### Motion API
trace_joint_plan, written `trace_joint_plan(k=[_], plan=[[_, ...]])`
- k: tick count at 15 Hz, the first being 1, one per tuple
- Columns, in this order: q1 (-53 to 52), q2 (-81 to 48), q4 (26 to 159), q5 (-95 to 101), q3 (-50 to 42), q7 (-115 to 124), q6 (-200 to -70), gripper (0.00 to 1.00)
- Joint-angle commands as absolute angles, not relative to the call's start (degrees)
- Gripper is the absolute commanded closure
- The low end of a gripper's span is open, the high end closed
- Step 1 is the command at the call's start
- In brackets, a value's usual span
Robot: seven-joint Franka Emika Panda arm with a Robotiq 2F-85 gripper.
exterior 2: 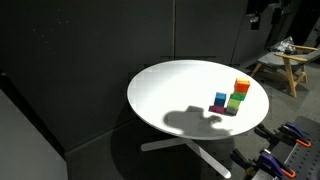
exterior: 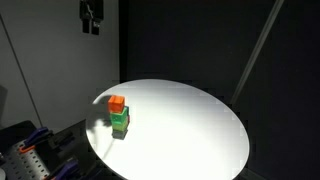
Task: Put the orange building block on the table
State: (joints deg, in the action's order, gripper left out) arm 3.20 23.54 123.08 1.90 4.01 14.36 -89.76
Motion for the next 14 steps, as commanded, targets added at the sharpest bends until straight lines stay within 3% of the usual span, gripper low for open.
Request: trace_joint_plan(k=[1, 14], plan=[[2.8, 22.5, 122.5, 2.4, 3.4, 14.3, -91.3, 0.0], [3.0, 16.4, 124.2, 3.2, 0.6, 8.2, -108.1, 0.0]])
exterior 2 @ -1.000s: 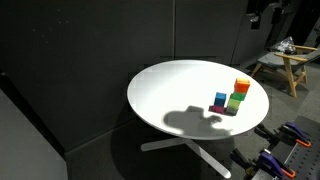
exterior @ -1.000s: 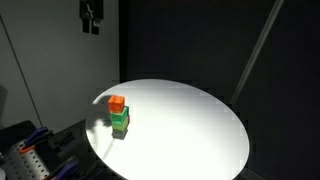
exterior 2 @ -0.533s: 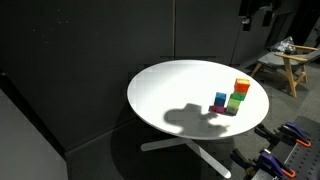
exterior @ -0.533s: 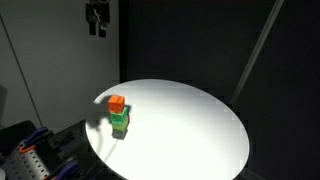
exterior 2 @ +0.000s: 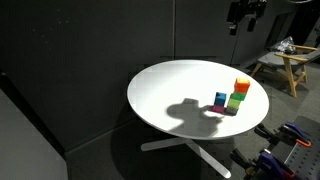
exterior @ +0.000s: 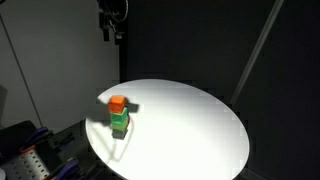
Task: Put the orange building block on the table
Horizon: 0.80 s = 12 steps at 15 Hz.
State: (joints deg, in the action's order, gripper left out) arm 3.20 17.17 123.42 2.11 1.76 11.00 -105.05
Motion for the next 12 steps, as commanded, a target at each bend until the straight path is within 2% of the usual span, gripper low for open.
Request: trace_joint_plan(k=[1, 12], plan=[[3.0, 15.9, 124.4, 3.1, 0.2, 7.3, -109.0, 0.0], [2.8, 10.1, 126.2, 2.4, -2.8, -6.5, -118.8, 0.0]])
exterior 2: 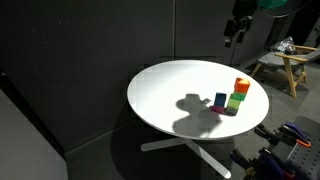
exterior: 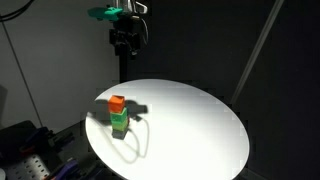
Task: Put the orange building block on the table
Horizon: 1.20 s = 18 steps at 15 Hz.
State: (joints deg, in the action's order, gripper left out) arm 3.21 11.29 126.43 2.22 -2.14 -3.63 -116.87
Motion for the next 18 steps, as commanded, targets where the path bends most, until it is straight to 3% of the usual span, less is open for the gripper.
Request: trace_joint_plan(k=[1, 18], plan=[[2.7, 9.5, 126.1, 2.4, -2.6, -6.9, -119.5, 0.0], [-0.5, 1.1, 124.2, 2.7, -0.1, -10.4, -122.8, 0.0]])
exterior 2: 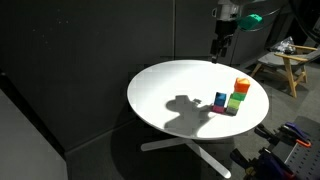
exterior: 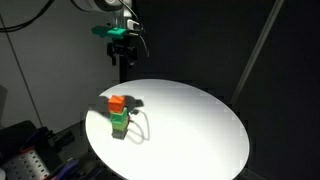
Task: Put the orange building block on the table
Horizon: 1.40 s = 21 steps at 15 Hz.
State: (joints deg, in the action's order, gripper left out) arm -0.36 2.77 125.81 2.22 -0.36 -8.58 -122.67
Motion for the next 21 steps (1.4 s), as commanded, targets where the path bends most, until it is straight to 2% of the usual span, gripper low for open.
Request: trace_joint_plan(k=[1, 10, 21], plan=[[-0.6, 0.8, 124.1, 2.8, 0.0, -10.6, -122.8, 0.0], [-0.1, 2.6, 126.3, 2.8, -0.3, -10.3, -122.6, 0.0], [3.0, 11.6, 136.2, 4.5, -3.5, -10.3, -123.2, 0.0]])
